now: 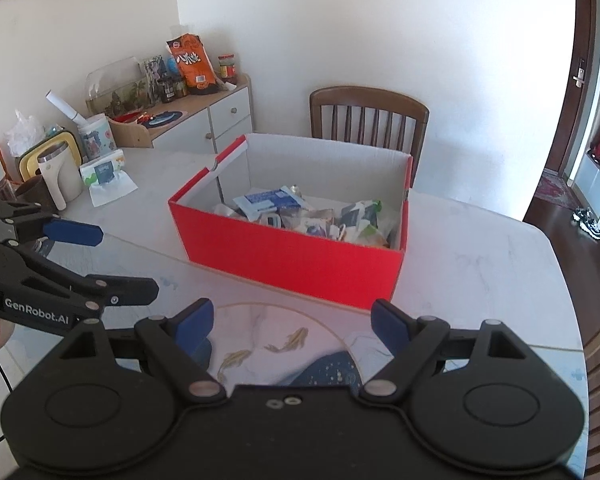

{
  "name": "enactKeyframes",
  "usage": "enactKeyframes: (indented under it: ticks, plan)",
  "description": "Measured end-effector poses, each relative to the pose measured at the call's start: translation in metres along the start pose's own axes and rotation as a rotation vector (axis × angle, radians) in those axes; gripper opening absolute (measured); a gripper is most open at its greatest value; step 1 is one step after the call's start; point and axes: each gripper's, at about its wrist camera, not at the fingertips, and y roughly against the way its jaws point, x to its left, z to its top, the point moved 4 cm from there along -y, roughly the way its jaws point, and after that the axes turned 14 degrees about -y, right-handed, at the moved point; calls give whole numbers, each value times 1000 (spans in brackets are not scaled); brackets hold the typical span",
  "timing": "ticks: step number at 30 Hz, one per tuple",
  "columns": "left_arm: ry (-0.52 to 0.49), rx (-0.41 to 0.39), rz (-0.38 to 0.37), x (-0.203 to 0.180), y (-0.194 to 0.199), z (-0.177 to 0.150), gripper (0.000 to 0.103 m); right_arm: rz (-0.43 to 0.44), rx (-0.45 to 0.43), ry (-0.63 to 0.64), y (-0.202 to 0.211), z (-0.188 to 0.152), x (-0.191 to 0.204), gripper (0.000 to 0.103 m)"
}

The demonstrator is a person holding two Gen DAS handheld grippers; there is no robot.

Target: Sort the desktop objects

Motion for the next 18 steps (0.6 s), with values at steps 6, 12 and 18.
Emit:
enactKeyframes:
  ticks: [6, 12, 18]
  plan:
    - [-4, 8, -1, -5, 1, -7, 94, -16, 13, -3, -1, -15, -2, 86]
    - [-6, 19, -7, -9, 2, -14, 94, -24, 27, -25, -1, -25, -7, 86]
    - [-7, 15, -12, -11, 3, -15, 94, -33, 37, -49, 0, -31, -12, 86]
